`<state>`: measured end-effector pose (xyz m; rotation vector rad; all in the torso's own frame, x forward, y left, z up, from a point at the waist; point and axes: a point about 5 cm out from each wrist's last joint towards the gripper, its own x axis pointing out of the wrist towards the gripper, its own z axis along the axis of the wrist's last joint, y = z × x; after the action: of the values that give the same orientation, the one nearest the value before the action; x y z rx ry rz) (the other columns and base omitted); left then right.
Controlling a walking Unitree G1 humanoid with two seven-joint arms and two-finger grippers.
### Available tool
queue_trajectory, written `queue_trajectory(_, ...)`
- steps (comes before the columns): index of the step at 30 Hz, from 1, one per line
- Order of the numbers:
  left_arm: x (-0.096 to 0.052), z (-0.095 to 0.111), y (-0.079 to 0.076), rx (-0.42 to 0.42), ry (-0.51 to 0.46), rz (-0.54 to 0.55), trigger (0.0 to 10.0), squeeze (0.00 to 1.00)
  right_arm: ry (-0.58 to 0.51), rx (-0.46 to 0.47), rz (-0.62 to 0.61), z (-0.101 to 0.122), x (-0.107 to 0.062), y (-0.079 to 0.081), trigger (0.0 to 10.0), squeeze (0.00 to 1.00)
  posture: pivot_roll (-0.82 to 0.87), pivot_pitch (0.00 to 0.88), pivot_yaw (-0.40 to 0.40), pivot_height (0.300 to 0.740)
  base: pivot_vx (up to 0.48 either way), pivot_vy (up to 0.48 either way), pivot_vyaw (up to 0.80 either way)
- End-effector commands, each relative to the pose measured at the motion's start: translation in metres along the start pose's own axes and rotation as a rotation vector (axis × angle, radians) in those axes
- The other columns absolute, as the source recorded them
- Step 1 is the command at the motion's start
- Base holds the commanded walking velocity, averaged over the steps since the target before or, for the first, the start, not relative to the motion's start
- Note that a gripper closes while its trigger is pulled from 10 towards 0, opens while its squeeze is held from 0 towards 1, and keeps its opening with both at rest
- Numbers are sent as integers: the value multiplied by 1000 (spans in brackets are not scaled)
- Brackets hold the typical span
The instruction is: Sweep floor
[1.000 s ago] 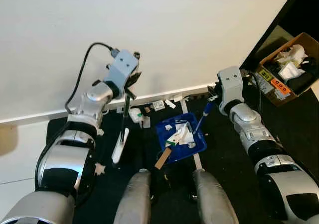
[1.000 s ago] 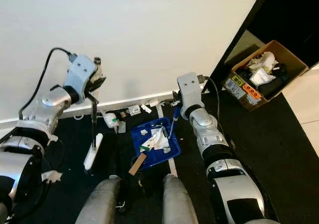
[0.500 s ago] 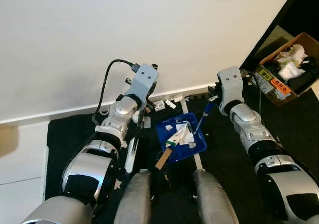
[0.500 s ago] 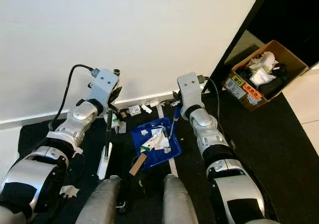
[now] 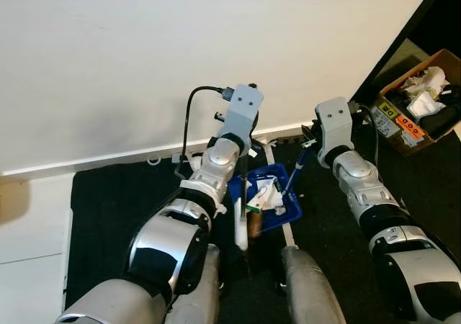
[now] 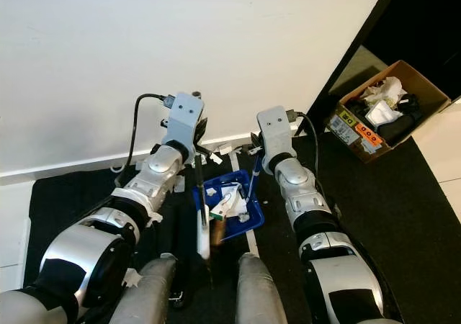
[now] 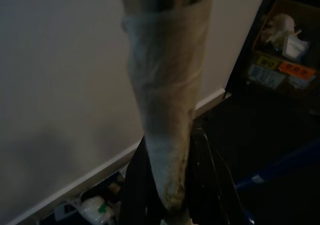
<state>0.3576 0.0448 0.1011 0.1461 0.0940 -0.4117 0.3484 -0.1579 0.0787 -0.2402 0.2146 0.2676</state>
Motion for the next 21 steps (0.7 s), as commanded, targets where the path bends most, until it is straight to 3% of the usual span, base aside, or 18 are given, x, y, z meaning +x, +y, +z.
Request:
queue_trajectory(1,5,10,-17,-33,-34,-4,10000,0,140,-17,23,-33,-10,7,10000,0,-20,205,15,740,0,0,0)
queue_trajectory(3,7,16,-14,-37,-54,20,10000,0,140,-17,22,-33,-10,7,10000,0,-19,203,15,740,0,0,0)
queue_trajectory(7,12,40,14,-27,-137,122,10000,0,137,-17,16,-32,-9,4,10000,0,-20,199,16,740,0,0,0)
queue_trajectory(8,12,40,14,-27,-137,122,10000,0,137,-17,16,-32,-9,4,10000,0,-20,199,16,740,0,0,0)
queue_trajectory(9,12,49,28,-30,-165,162,10000,0,135,-16,13,-31,-9,3,10000,0,-17,194,15,740,0,0,0)
queue_trajectory(11,12,52,34,-33,-175,180,10000,0,134,-16,12,-30,-9,3,10000,0,-17,194,15,740,0,0,0)
queue_trajectory(12,10,62,56,-33,-203,237,10000,0,133,-15,9,-30,-8,2,10000,0,-12,188,11,740,0,0,0)
queue_trajectory(17,7,69,73,-30,-224,287,10000,0,133,-15,10,-29,-8,2,10000,0,-10,185,8,740,0,0,0)
queue_trajectory(21,-3,81,111,-6,-268,385,10000,0,127,-15,15,-26,-6,3,10000,0,-4,178,4,740,0,0,0)
